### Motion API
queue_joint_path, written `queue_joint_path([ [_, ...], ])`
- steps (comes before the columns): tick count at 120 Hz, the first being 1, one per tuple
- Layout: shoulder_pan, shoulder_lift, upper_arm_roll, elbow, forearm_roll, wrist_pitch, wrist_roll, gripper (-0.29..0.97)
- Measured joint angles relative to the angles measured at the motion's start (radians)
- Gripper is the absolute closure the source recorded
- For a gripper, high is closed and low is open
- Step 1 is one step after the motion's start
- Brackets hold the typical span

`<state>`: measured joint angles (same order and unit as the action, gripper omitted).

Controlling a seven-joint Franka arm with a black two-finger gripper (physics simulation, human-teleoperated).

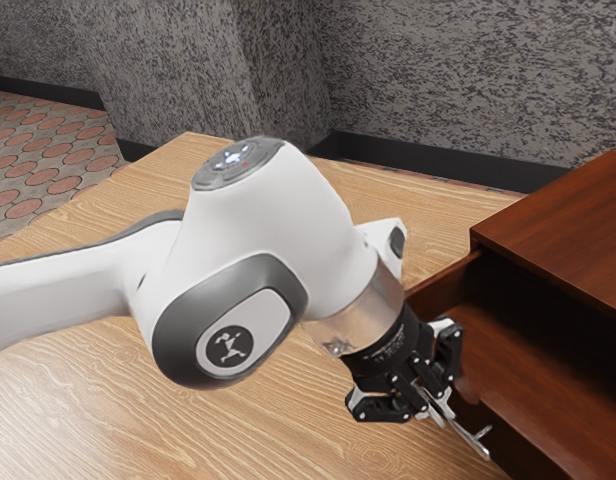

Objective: Pull the drawer handle with one arm to open the drawer

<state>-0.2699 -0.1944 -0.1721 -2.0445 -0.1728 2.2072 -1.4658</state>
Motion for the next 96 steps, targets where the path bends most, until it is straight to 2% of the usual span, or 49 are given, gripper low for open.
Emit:
queue_joint_path([
  [96,-0.015,-0.121,0.006,-0.120,-0.013,0.022,0.000,0.78],
])
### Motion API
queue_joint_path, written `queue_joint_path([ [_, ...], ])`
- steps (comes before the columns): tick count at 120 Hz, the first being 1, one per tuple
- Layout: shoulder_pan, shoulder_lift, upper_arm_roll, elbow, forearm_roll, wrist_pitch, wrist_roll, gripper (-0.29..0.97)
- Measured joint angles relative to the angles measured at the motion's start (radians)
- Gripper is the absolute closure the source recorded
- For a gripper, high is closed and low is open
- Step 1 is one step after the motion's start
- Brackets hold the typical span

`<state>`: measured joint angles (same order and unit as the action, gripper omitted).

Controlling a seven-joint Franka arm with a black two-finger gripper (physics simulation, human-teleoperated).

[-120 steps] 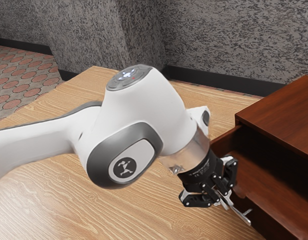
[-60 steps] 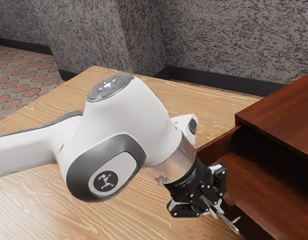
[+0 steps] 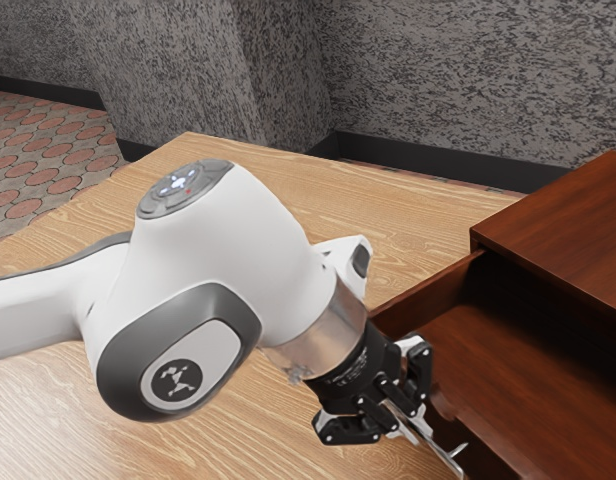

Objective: Pull the drawer handle with one arm to open the drawer

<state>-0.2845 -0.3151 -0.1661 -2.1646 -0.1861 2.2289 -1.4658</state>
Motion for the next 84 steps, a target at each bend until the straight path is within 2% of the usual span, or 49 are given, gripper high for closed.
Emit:
queue_joint_path([
  [10,0.002,-0.007,0.000,-0.001,0.000,0.001,0.001,0.74],
  [48,0.001,-0.066,0.002,-0.008,-0.001,-0.014,0.004,0.42],
  [60,0.033,-0.021,0.002,0.187,0.021,-0.129,0.004,0.27],
  [75,0.051,0.201,0.004,0.522,0.104,-0.296,0.004,0.15],
  [84,0.065,0.288,0.007,0.629,0.145,-0.372,0.005,0.11],
])
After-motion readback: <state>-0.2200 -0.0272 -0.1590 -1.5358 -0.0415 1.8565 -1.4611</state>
